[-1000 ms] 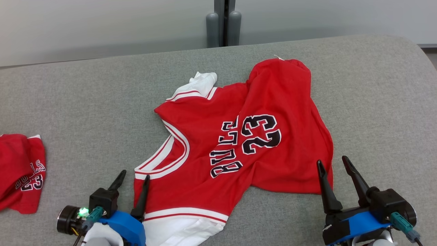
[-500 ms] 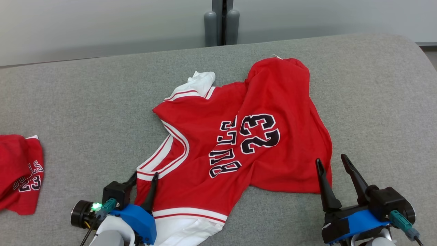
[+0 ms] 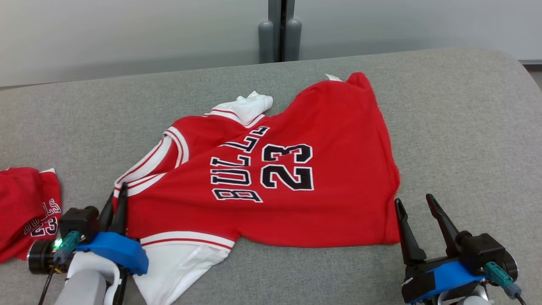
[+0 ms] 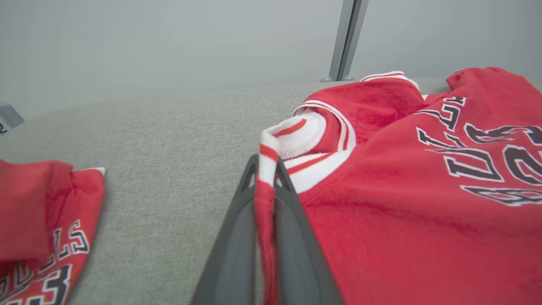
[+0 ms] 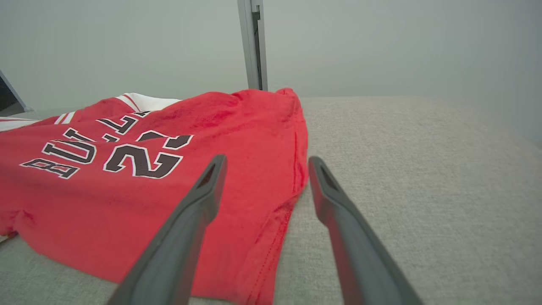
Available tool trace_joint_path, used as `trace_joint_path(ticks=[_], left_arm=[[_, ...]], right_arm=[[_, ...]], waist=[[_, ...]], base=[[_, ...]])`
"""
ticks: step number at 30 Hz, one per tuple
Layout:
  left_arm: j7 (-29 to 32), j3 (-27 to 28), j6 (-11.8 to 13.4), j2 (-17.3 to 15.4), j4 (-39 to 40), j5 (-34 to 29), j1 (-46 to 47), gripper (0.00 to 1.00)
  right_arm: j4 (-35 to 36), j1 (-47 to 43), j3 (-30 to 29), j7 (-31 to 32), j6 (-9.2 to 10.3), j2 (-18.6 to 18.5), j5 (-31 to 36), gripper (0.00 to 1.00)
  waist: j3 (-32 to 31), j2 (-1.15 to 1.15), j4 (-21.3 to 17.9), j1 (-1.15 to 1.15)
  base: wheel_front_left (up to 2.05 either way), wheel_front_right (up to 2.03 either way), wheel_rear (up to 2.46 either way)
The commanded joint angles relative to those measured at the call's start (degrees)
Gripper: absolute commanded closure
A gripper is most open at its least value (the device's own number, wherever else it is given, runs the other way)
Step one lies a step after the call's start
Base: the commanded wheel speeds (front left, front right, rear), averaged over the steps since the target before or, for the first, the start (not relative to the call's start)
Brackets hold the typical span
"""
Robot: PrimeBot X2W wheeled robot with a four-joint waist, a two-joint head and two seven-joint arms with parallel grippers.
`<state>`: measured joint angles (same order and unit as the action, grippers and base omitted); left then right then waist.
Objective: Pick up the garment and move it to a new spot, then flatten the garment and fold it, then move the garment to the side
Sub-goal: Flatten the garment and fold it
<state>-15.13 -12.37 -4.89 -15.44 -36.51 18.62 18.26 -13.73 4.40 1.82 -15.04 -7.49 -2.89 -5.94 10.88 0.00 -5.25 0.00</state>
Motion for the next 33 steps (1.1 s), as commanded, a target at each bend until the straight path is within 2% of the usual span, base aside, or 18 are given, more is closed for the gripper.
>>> trace_joint_path(ticks=[1, 5, 6, 7, 8, 16, 28, 33], left_arm=[[-0.02, 1.40, 0.51, -0.51, 0.32, -0.60, -0.96, 1.00], [-0.02, 3.24, 0.19, -0.23, 0.13, -1.67, -2.13, 1.00], [-0.02, 3.49, 0.16, 0.01, 0.15, -2.11, -2.33, 0.59], [-0.02, 3.67, 0.09, 0.35, 0.18, -2.50, -2.60, 0.03], [-0.02, 3.96, 0.06, 0.60, 0.58, -2.88, -2.77, 0.00], [-0.02, 9.03, 1.39, 4.20, 11.63, -6.72, -7.21, 0.00], [-0.01, 17.25, 1.83, 10.90, 29.77, -12.50, -17.84, 0.00], [-0.01, 18.78, 2.12, 12.01, 31.48, -13.56, -21.75, 0.00]], right_arm=[[-0.24, -0.36, -0.25, -0.20, -0.01, 0.01, 0.25, 0.00], [-0.56, -0.87, -0.59, -0.20, -0.01, 0.01, 0.27, 0.00], [-0.66, -1.00, -0.65, -0.20, -0.01, 0.01, 0.27, 0.00], [-0.77, -1.14, -0.73, -0.20, -0.01, 0.00, 0.25, 0.00], [-0.85, -1.30, -0.81, -0.20, -0.01, 0.00, 0.26, 0.00], [-1.29, -2.50, -1.69, -0.20, -0.01, 0.00, 0.34, 0.00], [-1.24, -4.23, -2.62, -0.20, -0.01, 0.00, 0.13, 0.00], [-1.94, -5.30, -3.06, -0.20, -0.01, 0.00, -0.19, 0.00]], waist=[[-0.19, 0.00, -0.14, 0.00], [-0.69, 0.00, -0.18, 0.00], [-0.86, 0.00, -0.12, 0.00], [-1.09, 0.00, -0.01, 0.00], [-1.30, 0.00, 0.11, 0.00], [-3.41, 0.00, 1.65, 0.00], [-6.36, 0.00, 4.14, 0.00], [-6.95, 0.00, 4.86, 0.00]], base=[[0.00, 0.00, 0.00], [0.00, 0.00, 0.00], [0.00, 0.00, 0.00], [0.00, 0.00, 0.00], [0.00, 0.00, 0.00], [0.00, 0.00, 0.00], [0.00, 0.00, 0.00], [0.00, 0.00, 0.00]])
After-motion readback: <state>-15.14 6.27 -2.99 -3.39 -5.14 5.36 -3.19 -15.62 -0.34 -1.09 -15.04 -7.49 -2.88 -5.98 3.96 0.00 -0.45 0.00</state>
